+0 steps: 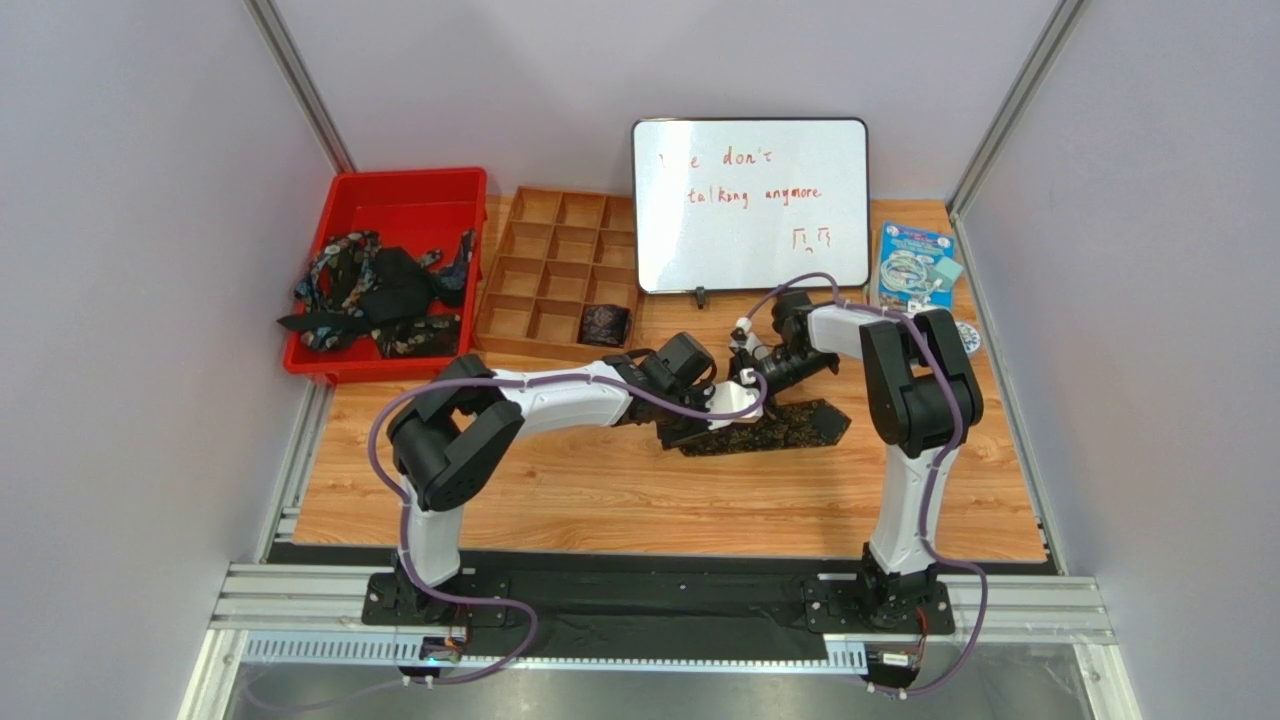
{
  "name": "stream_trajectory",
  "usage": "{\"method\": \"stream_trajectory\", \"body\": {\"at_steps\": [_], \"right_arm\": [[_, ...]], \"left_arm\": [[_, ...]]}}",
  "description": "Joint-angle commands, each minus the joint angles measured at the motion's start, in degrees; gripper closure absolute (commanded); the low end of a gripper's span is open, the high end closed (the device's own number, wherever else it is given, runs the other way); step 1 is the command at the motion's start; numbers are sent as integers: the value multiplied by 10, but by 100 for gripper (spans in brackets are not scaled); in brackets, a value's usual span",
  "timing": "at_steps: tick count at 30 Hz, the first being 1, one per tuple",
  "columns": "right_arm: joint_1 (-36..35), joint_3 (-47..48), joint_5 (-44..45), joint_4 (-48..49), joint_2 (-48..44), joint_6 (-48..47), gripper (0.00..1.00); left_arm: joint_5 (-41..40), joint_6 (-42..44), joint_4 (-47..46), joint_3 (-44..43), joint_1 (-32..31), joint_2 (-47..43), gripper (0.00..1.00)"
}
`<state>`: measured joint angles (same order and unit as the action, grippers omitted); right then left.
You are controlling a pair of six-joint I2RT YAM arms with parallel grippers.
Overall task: Roll the ties
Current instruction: Roll the tie at the center of the board.
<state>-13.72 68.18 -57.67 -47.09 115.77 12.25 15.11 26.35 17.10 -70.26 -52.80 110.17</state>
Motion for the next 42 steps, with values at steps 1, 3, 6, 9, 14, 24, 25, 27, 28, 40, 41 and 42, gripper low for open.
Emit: {"method": "stream_trajectory", "body": {"at_steps": [1, 3, 6, 9, 14, 24, 25, 27, 28, 40, 41, 42], "right_arm": [[-6, -13, 79, 39, 30, -23, 100], [4, -16, 80, 36, 32, -31, 100], [24, -18, 70, 26, 40, -48, 100], [40, -18, 55, 13, 58, -64, 100], [51, -22, 56, 9, 73, -72, 100], [60, -25, 150, -10, 61, -89, 100], [60, -25, 157, -12, 61, -89, 100], [60, -25, 170, -13, 64, -89, 100], [61, -24, 172, -13, 66, -88, 100], [44, -17, 225, -10, 78, -84, 100], [42, -16, 231, -9, 75, -81, 100], [40, -16, 237, -7, 75, -79, 100]], "left_arm": [[-14, 3, 53, 27, 9, 4, 70], [17, -16, 47, 34, 25, -7, 59], [58, -47, 3, 60, 43, -44, 47], [107, -88, -81, 109, 71, -88, 39], [180, -153, -263, 196, 105, -136, 20], [187, -159, -397, 202, 83, -73, 14], [188, -157, -408, 201, 80, -69, 14], [188, -149, -416, 196, 69, -55, 14], [186, -147, -421, 191, 65, -51, 14], [135, -115, -388, 123, 27, 12, 43], [132, -112, -379, 121, 27, 10, 47], [128, -110, -353, 119, 25, 8, 57]]}}
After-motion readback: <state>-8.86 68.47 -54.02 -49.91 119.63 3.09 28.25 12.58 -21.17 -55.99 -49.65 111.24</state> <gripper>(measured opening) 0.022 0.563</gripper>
